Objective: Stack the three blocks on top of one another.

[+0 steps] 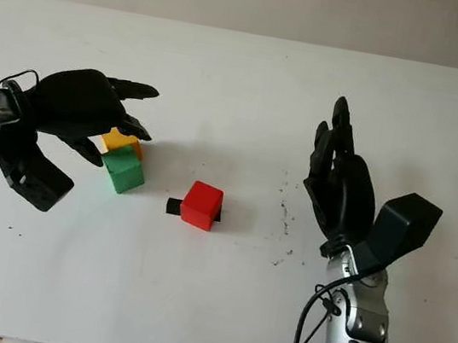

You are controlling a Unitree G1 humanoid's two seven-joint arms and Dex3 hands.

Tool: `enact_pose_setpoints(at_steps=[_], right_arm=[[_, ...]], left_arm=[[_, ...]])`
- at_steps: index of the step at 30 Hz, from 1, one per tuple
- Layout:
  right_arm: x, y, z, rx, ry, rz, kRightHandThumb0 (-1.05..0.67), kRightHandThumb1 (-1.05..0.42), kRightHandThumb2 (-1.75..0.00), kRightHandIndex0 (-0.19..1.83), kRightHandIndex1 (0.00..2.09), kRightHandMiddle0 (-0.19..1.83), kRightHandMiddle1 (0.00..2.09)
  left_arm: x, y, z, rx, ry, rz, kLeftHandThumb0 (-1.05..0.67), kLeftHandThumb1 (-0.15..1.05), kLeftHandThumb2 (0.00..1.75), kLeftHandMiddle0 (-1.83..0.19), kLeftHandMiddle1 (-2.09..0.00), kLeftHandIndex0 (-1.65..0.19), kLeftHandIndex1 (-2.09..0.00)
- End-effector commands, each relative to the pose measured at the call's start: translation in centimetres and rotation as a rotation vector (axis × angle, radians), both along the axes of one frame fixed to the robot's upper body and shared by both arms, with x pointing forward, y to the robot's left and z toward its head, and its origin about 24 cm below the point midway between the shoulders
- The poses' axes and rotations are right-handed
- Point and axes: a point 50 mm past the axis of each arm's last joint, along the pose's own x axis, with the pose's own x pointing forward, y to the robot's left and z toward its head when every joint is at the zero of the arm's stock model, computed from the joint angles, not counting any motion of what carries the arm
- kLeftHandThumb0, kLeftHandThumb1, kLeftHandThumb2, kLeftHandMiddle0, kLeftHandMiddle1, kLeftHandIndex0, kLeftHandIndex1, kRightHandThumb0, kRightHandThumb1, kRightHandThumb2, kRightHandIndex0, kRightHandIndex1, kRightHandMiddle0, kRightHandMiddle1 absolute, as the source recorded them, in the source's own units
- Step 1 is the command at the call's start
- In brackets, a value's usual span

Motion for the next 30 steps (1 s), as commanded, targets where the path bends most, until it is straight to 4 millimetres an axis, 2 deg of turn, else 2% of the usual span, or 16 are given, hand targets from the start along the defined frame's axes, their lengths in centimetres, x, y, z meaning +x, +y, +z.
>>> enact_pose_setpoints(at_steps=[1, 2, 3, 5, 6, 9, 15, 17, 20, 24, 28, 30], right_arm=[[-0.2, -0.1, 0.3, 0.005, -0.015, 0.001, -0.73, -1.05, -0.73, -0.19, 0.0, -0.19, 0.0], [-0.2, 0.0, 0.3, 0.005, -0.015, 0.001, -0.73, -1.05, -0.73, -0.19, 0.0, -0.19, 0.0], [-0.2, 0.0, 0.3, 0.007, -0.014, 0.002, -0.73, -1.05, -0.73, -0.19, 0.0, -0.19, 0.0], [-0.2, 0.0, 0.2, 0.012, -0.011, 0.001, -0.73, -1.05, -0.72, -0.19, 0.0, -0.19, 0.0], [-0.2, 0.0, 0.2, 0.012, -0.009, -0.001, -0.73, -1.05, -0.72, -0.19, 0.0, -0.19, 0.0], [-0.2, 0.0, 0.2, 0.012, -0.008, -0.003, -0.73, -1.05, -0.72, -0.19, 0.0, -0.19, 0.0], [-0.2, 0.0, 0.1, 0.009, -0.005, 0.001, -0.73, -1.05, -0.72, -0.19, 0.0, -0.19, 0.0], [-0.2, 0.1, 0.1, 0.008, -0.005, 0.0, -0.72, -1.05, -0.72, -0.19, 0.0, -0.19, 0.0], [-0.2, 0.1, 0.0, 0.005, -0.008, 0.005, -0.72, -1.05, -0.72, -0.19, 0.0, -0.19, 0.0], [-0.2, 0.1, 0.0, 0.006, -0.009, 0.008, -0.71, -1.05, -0.72, -0.19, 0.0, -0.19, 0.0], [-0.2, 0.2, -0.1, 0.013, -0.01, 0.007, -0.71, -1.05, -0.72, -0.19, 0.0, -0.19, 0.0], [-0.1, 0.3, -0.1, 0.016, -0.011, 0.011, -0.71, -1.05, -0.72, -0.19, 0.0, -0.19, 0.0]], left_arm=[[0.3, 0.0, 0.9, 0.011, -0.028, -0.01, -0.46, 0.88, 0.07, -0.27, -0.08, -0.82, -0.21], [0.3, 0.0, 0.9, 0.013, -0.031, -0.011, -0.43, 0.9, 0.06, -0.3, -0.07, -0.74, -0.52], [0.3, 0.1, 1.0, 0.014, -0.034, -0.013, -0.43, 0.9, 0.06, -0.32, -0.06, -0.65, -0.73], [0.4, 0.1, 1.0, 0.011, -0.043, -0.021, -0.4, 0.9, 0.05, -0.35, -0.07, -0.6, -0.97], [0.4, 0.1, 1.1, 0.011, -0.046, -0.022, -0.39, 0.9, 0.05, -0.36, -0.07, -0.59, -1.01], [0.4, 0.2, 1.3, 0.035, -0.062, -0.018, -0.39, 0.91, 0.06, -0.38, -0.08, -0.57, -1.04], [0.7, 0.3, 2.5, 0.009, -0.087, 0.027, -0.37, 0.89, 0.05, -0.42, -0.07, -0.59, -0.95], [0.8, 0.3, 3.0, -0.005, -0.094, 0.047, -0.37, 0.88, 0.05, -0.44, -0.06, -0.65, -0.84], [0.9, 0.0, 4.4, -0.078, -0.088, 0.061, -0.36, 0.88, 0.05, -0.46, -0.07, -0.69, -0.78], [0.9, -0.8, 6.9, -0.169, -0.051, 0.067, -0.41, 0.91, 0.05, -0.4, -0.05, -0.58, -1.01], [0.6, -2.1, 9.7, -0.199, -0.032, 0.073, -0.41, 0.92, 0.06, -0.37, -0.05, -0.53, -1.13], [0.4, -2.8, 10.9, -0.21, -0.032, 0.074, -0.4, 0.92, 0.05, -0.38, -0.05, -0.55, -1.12]])
